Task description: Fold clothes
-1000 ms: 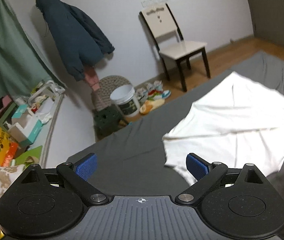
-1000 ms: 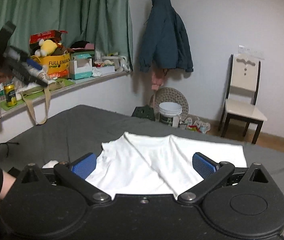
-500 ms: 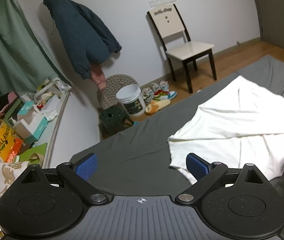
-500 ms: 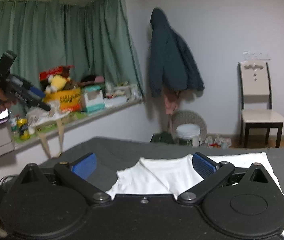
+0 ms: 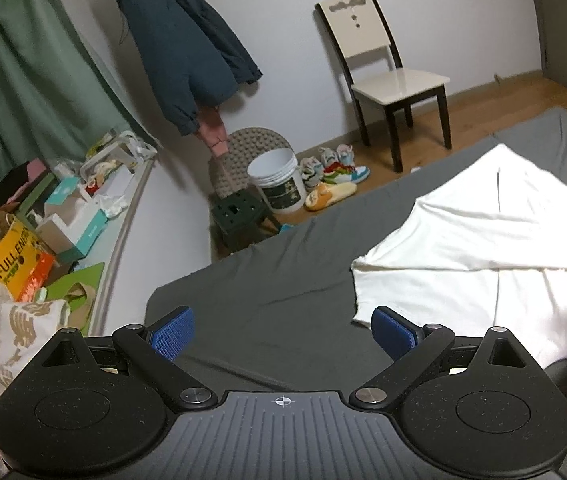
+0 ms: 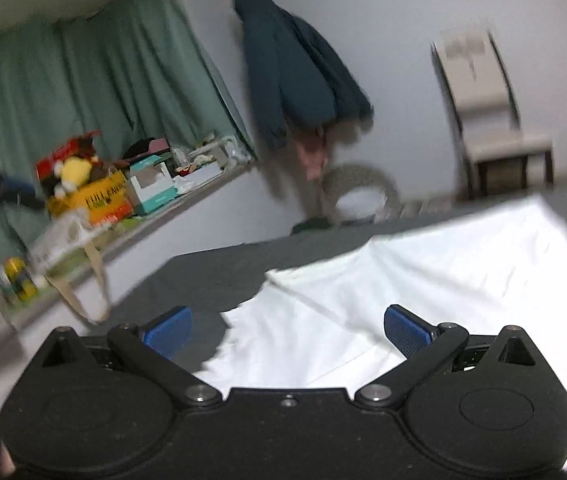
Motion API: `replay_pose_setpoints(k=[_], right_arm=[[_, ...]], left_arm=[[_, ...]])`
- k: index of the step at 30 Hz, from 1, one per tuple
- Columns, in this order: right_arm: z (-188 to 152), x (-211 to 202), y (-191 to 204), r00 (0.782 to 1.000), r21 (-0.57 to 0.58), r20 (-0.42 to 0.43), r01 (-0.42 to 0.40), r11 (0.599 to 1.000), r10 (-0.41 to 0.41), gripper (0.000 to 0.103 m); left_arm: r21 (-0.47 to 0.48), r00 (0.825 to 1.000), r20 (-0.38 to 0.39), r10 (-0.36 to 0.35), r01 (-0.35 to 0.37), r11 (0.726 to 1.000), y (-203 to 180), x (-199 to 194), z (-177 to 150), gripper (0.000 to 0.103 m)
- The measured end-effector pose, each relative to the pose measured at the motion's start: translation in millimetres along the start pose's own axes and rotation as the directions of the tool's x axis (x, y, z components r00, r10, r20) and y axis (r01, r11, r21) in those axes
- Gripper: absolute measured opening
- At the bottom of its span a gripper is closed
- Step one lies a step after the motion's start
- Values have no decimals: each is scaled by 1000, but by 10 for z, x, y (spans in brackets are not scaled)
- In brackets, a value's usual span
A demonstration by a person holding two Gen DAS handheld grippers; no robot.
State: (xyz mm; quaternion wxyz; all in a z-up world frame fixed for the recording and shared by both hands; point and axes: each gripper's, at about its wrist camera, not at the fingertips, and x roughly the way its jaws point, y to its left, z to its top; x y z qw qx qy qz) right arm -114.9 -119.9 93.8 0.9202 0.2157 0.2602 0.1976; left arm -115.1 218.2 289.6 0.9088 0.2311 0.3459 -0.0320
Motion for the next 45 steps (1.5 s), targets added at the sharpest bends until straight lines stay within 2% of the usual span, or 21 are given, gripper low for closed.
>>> replay_pose_setpoints(k=[1,4,8,11,17,19,21,23,26,29,38,40,42,45], right_arm=[[23,55,-66,999,64,-29,-16,998,18,103],[-21,234,-162,984,146,-116,-121,982,138,103],[-109,365,-155,967,134,-182,-154,979,177,103],[-139,485,-153,940,154,-250,-198,968,232,103],[-380,423,-204,906,263,-252,-274,925,340,103],[-542,429,-75,877,228,-310,-307,924,368,103],[-748,471,82,834,159,-398,-348,924,383,103],[-962,517,152,806,124,-459,-358,925,374,103],[-1225,610,126,779,178,-494,-343,922,385,103],[-1341,663,213,743,190,-513,-390,901,430,103],[-1545,880,398,698,217,-506,-465,858,506,103],[-1555,932,373,690,236,-504,-469,851,520,103],[-1553,945,346,686,244,-495,-480,843,533,103],[-1549,924,330,683,234,-477,-507,830,552,103]], left_arm=[[3,1000,0,2,-2,1000,-10,2,19,96],[-7,1000,9,-3,3,1000,-34,-15,63,96],[-6,1000,-1,-8,8,1000,-52,6,74,96],[11,1000,-24,12,-12,1000,-79,46,83,96],[12,999,-44,13,-12,1000,-124,98,163,96],[27,998,-54,16,-14,1000,-159,119,187,96],[37,998,-57,19,-17,999,-200,124,224,96],[42,998,-57,20,-17,999,-243,127,265,96],[52,998,-62,17,-13,999,-317,150,323,96],[76,997,-78,12,-6,997,-397,200,372,96],[87,989,-147,-9,22,996,-660,498,522,96],[79,990,-141,-26,37,996,-737,586,571,96],[37,992,-109,-69,73,997,-786,690,588,96],[-113,989,-71,-133,124,986,-817,1018,482,96]])
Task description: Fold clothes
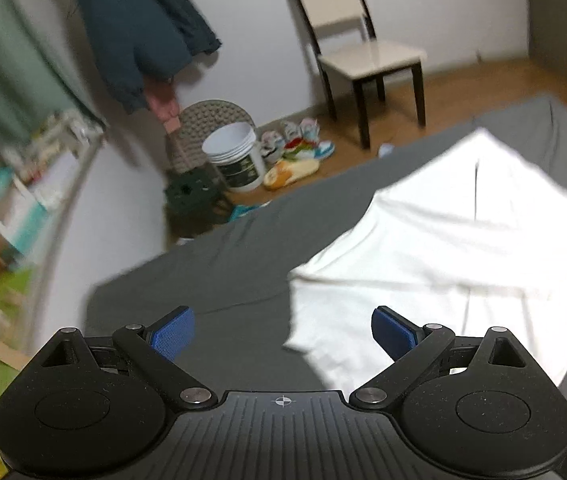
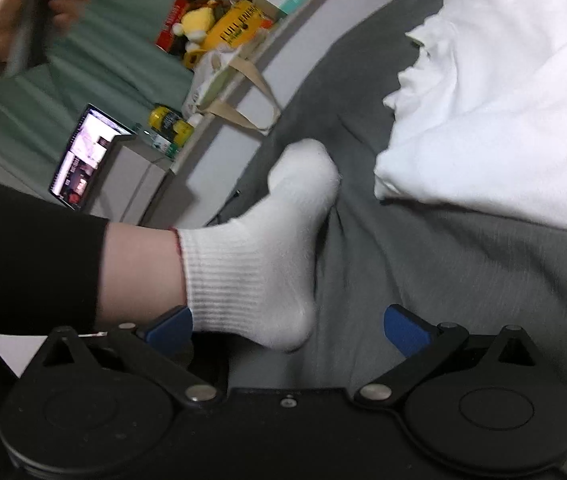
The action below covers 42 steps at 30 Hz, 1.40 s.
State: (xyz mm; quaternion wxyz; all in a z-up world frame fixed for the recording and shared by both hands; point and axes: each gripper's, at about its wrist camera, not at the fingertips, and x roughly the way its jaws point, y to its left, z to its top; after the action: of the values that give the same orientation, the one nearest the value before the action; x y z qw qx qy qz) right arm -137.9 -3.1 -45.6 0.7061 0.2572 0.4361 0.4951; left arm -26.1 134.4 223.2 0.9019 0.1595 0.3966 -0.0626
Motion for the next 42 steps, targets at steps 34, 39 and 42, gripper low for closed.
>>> replay_pose_setpoints(k=[34,39,42], right_arm=[[586,-826,-395,840,319,352,306,897,-412,103],[595,-881,-388,862,306,360,252,918,-357,103],[595,-918,-286,863,275,382,236,932,-331,103]], left_arm=[[-559,986,-98,-135,58,827,-98,1609,-1291,96],[-570,973,-166,-162,40,821,-86,1769,-1337,96],[-616,967,-199,-158,2,787,-35,1730,-1425,96]])
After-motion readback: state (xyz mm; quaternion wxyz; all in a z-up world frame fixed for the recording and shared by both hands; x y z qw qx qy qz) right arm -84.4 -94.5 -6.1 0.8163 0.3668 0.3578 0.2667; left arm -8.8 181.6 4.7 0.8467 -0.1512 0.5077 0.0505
